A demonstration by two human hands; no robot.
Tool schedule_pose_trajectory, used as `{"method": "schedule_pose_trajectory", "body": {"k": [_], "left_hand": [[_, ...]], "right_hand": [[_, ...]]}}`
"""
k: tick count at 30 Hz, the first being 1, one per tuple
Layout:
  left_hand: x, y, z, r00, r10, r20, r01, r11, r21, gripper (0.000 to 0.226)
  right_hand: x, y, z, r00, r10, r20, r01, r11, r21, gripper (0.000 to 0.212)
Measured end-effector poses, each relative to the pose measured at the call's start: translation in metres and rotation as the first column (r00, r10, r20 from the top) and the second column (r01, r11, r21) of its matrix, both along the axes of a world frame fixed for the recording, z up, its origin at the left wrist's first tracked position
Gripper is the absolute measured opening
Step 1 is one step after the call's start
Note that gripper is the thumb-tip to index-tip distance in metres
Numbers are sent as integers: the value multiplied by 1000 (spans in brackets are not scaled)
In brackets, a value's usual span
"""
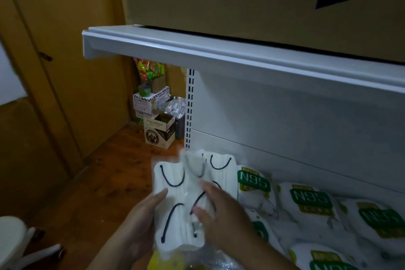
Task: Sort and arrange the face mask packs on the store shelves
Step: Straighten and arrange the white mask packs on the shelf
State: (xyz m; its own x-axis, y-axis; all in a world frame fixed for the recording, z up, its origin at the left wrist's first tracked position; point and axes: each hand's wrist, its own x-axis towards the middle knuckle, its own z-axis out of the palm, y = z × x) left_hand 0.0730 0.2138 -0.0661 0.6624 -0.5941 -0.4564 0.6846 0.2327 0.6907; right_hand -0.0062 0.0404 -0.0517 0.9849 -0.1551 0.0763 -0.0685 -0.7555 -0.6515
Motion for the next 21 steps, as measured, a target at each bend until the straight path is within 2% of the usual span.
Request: {"method": "schedule_pose_trajectory", "body": {"k": [3, 5, 8, 10, 11, 13, 15, 19, 21], "left_hand": [[1, -7, 1, 998, -66, 17, 67, 998, -19, 39], [3, -4, -3, 995, -33, 90, 32, 999, 8, 41], [7, 9, -5, 991, 30, 133, -32, 999, 18, 47], [9, 19, -7, 989, 49, 137, -56, 997, 52, 47], [10, 23, -8, 988, 58, 141, -67, 996, 61, 47], [10, 28, -8, 989, 60, 138, -68, 996, 59, 46], [9, 31, -9, 990, 49, 129, -58, 996, 62, 45], [9, 35, -8, 990, 33, 136, -42, 997, 62, 48], [9, 35, -6, 988, 4, 152, -13, 998, 61, 54]], "right_hand": [[-1, 20, -8, 970, 232, -67, -240, 958, -159, 69], [3, 21, -12, 960, 258, -112, -272, 953, -133, 73], [15, 6, -17, 992, 116, -48, -119, 990, -81, 65], [29, -14, -21, 997, -61, -43, 48, 964, -261, 64], [34, -24, -23, 987, -133, -87, 94, 930, -356, 67], [42, -37, -29, 956, -212, -202, 105, 892, -440, 76], [43, -41, -35, 939, -230, -254, 101, 894, -436, 75], [40, -39, -25, 949, -309, -63, 258, 876, -408, 52], [37, -33, -13, 941, -337, -15, 319, 903, -290, 49]]}}
